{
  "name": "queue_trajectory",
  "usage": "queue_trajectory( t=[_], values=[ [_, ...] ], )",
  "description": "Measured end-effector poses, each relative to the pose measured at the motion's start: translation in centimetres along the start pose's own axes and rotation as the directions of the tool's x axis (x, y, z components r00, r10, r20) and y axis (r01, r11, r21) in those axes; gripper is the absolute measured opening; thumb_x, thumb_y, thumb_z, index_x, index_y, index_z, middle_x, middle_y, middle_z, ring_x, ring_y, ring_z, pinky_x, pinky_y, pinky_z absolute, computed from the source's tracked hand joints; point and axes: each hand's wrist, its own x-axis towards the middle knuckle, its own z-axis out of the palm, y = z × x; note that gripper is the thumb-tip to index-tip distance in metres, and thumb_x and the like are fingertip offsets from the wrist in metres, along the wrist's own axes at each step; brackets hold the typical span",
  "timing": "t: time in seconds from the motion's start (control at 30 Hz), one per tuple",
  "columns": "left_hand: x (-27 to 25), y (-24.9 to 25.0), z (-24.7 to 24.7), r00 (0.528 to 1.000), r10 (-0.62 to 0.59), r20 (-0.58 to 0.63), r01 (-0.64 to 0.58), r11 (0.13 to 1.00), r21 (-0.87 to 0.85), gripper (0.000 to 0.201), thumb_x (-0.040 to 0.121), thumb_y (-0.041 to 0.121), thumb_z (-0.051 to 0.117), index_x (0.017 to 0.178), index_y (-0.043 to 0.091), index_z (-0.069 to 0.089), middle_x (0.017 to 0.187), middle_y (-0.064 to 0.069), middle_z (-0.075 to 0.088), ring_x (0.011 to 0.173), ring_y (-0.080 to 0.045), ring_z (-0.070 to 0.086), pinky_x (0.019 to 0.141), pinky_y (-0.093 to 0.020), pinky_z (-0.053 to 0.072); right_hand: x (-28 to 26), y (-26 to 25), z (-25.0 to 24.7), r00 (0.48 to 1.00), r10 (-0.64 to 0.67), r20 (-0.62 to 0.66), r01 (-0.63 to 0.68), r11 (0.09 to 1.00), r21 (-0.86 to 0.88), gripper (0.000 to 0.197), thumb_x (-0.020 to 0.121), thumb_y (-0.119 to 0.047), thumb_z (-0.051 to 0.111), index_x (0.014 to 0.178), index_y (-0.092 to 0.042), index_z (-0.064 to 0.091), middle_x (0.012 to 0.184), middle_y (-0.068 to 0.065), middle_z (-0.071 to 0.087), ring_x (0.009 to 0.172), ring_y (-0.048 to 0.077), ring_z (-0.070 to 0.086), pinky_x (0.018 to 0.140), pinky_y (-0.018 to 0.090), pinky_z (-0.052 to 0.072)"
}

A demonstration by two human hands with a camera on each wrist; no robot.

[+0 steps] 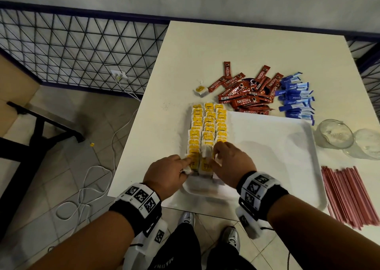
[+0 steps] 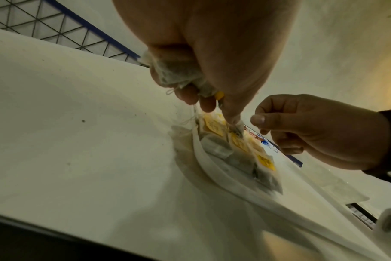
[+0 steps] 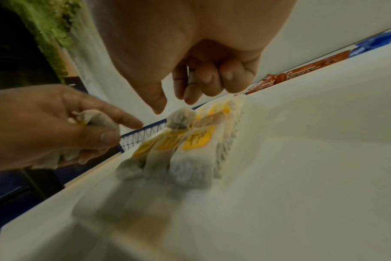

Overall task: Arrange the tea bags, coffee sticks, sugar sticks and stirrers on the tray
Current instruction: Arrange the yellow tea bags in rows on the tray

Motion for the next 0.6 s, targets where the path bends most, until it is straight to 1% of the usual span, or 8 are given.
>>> queue_trajectory(
  t=[0.1,0.17,0.3,0.4,0.43,0.5,0.57,0.6],
  values=[
    [-0.1,0.1,-0.2,1.000,-0.015,-0.007,0.015,0.999,-0.031,0.045,0.095,0.038,0.048,0.140,0.037,0.046,0.110,0.003,0.059,0.103,-0.020,0.058,0.082,-0.031,0.048,1.5,-0.3,-0.4,0.997,0.073,0.023,-0.072,0.997,-0.036,0.025,0.088,-0.044,0.055,0.101,-0.024,0.047,0.093,-0.005,0.049,0.078,0.022,0.052,0.067,0.032,0.045],
    [-0.3,0.1,-0.3,1.000,-0.014,-0.021,0.013,0.999,-0.053,0.044,0.094,0.037,0.050,0.139,0.036,0.048,0.109,0.002,0.060,0.102,-0.022,0.059,0.083,-0.034,0.049,2.3,-0.6,-0.1,0.994,0.087,0.061,-0.082,0.994,-0.077,0.026,0.088,-0.045,0.055,0.101,-0.024,0.048,0.090,-0.005,0.049,0.078,0.021,0.049,0.066,0.030,0.041],
    [-0.7,-0.3,-0.1,0.999,-0.007,-0.045,0.004,0.997,-0.073,0.046,0.094,0.038,0.050,0.140,0.038,0.045,0.107,0.003,0.060,0.101,-0.021,0.059,0.083,-0.033,0.048,3.0,-0.8,0.3,0.995,0.081,0.059,-0.076,0.994,-0.076,0.014,0.091,-0.036,0.050,0.093,-0.023,0.050,0.089,0.000,0.057,0.078,0.024,0.054,0.064,0.030,0.041],
    [-0.7,-0.6,0.0,0.997,0.001,-0.080,-0.009,0.995,-0.104,0.046,0.094,0.036,0.051,0.139,0.038,0.047,0.107,0.004,0.061,0.100,-0.019,0.059,0.084,-0.032,0.048,2.9,-0.9,0.0,0.996,0.080,0.031,-0.078,0.996,-0.040,0.010,0.093,-0.029,0.046,0.093,-0.022,0.053,0.091,0.002,0.062,0.076,0.023,0.053,0.065,0.031,0.043],
    [-0.6,-0.5,0.0,0.996,0.003,-0.092,-0.013,0.994,-0.112,0.045,0.093,0.035,0.052,0.138,0.038,0.048,0.107,0.004,0.062,0.100,-0.019,0.060,0.084,-0.032,0.048,2.7,-0.9,-0.2,0.998,0.068,0.003,-0.068,0.998,-0.004,0.010,0.093,-0.028,0.047,0.093,-0.021,0.054,0.090,0.002,0.063,0.076,0.024,0.054,0.065,0.032,0.046],
    [-0.5,-0.3,-0.2,0.989,-0.007,-0.147,-0.018,0.985,-0.171,0.043,0.091,0.031,0.056,0.134,0.034,0.055,0.105,0.005,0.064,0.098,-0.018,0.061,0.084,-0.029,0.048,2.4,-1.0,-0.9,0.997,0.037,-0.071,-0.027,0.989,0.143,0.007,0.093,-0.022,0.049,0.091,-0.020,0.056,0.088,-0.001,0.067,0.076,0.021,0.059,0.067,0.032,0.049],
    [0.0,0.1,-0.5,0.966,-0.071,-0.248,-0.016,0.943,-0.332,0.035,0.089,0.027,0.062,0.124,0.028,0.064,0.103,0.005,0.068,0.096,-0.015,0.064,0.085,-0.021,0.046,2.0,-1.1,-1.6,0.992,0.010,-0.125,0.027,0.955,0.295,0.007,0.092,-0.016,0.052,0.089,-0.021,0.055,0.086,-0.006,0.067,0.067,0.013,0.059,0.062,0.025,0.045],
    [0.4,0.4,-0.8,0.952,-0.139,-0.273,0.006,0.900,-0.435,0.029,0.088,0.027,0.065,0.117,0.025,0.069,0.101,0.007,0.070,0.093,-0.012,0.064,0.082,-0.015,0.044,1.8,-1.2,-1.9,0.990,0.005,-0.139,0.045,0.935,0.352,0.008,0.092,-0.015,0.053,0.089,-0.022,0.055,0.085,-0.008,0.066,0.062,0.011,0.056,0.059,0.021,0.043]
  ],
)
